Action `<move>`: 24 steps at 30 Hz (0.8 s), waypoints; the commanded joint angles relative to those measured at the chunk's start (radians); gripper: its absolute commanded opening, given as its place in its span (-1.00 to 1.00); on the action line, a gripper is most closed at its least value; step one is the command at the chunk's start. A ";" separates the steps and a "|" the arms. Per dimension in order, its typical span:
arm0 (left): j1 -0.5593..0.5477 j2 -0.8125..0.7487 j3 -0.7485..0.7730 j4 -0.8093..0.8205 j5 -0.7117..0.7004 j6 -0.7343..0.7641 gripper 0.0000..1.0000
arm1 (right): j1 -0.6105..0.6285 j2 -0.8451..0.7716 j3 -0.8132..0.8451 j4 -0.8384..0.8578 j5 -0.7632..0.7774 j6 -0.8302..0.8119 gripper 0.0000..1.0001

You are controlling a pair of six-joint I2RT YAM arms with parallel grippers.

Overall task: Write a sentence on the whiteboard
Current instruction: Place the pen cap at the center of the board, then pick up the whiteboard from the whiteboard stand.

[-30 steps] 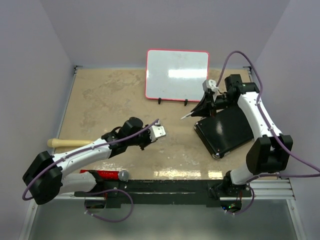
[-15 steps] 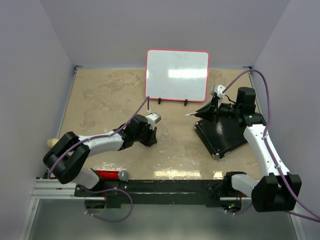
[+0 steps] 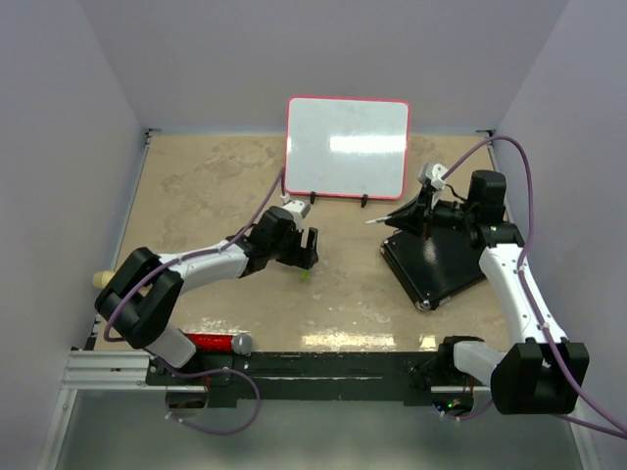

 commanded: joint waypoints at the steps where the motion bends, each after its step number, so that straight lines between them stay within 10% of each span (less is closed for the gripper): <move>1: 0.145 -0.052 0.082 0.077 0.126 0.007 0.82 | -0.026 -0.007 0.001 0.019 -0.032 -0.002 -1.00; 11: 0.532 0.251 0.369 0.287 0.637 -0.039 0.90 | -0.046 0.007 -0.002 -0.011 -0.065 -0.048 -1.00; 24: 0.630 0.730 0.763 0.727 0.911 -0.326 0.72 | -0.072 0.039 0.006 -0.060 -0.115 -0.115 -1.00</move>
